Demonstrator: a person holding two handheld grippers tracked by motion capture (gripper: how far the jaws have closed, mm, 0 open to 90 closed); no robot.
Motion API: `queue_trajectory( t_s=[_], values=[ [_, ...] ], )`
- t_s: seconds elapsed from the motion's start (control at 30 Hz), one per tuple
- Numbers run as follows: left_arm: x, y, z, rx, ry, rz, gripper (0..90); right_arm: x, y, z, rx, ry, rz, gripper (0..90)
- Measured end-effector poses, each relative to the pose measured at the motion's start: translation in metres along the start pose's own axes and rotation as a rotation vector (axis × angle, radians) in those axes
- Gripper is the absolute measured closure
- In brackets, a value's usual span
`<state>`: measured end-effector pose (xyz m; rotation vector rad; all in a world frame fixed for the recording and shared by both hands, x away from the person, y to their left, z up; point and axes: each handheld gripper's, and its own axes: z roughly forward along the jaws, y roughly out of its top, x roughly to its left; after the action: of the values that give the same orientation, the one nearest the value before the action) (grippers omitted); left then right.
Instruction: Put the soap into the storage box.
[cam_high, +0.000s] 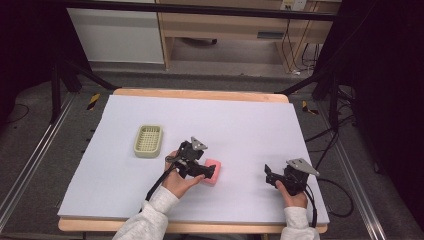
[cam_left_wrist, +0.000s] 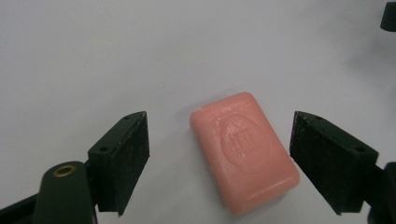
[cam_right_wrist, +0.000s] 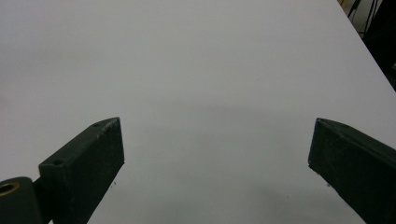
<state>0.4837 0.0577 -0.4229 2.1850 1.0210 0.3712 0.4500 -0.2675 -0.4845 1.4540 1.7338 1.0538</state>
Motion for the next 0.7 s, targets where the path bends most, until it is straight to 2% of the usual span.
queue_trajectory(
  t_s=[0.47,0.7],
  values=[
    [-0.011,0.001,0.018,0.048,-0.006,0.0,17.2,0.0,0.0,0.0,0.001,0.002,-0.001,3.9],
    [-0.017,0.0,0.029,0.084,0.002,0.014,16.8,0.0,0.0,0.0,0.002,0.003,0.001,3.9]
  ],
)
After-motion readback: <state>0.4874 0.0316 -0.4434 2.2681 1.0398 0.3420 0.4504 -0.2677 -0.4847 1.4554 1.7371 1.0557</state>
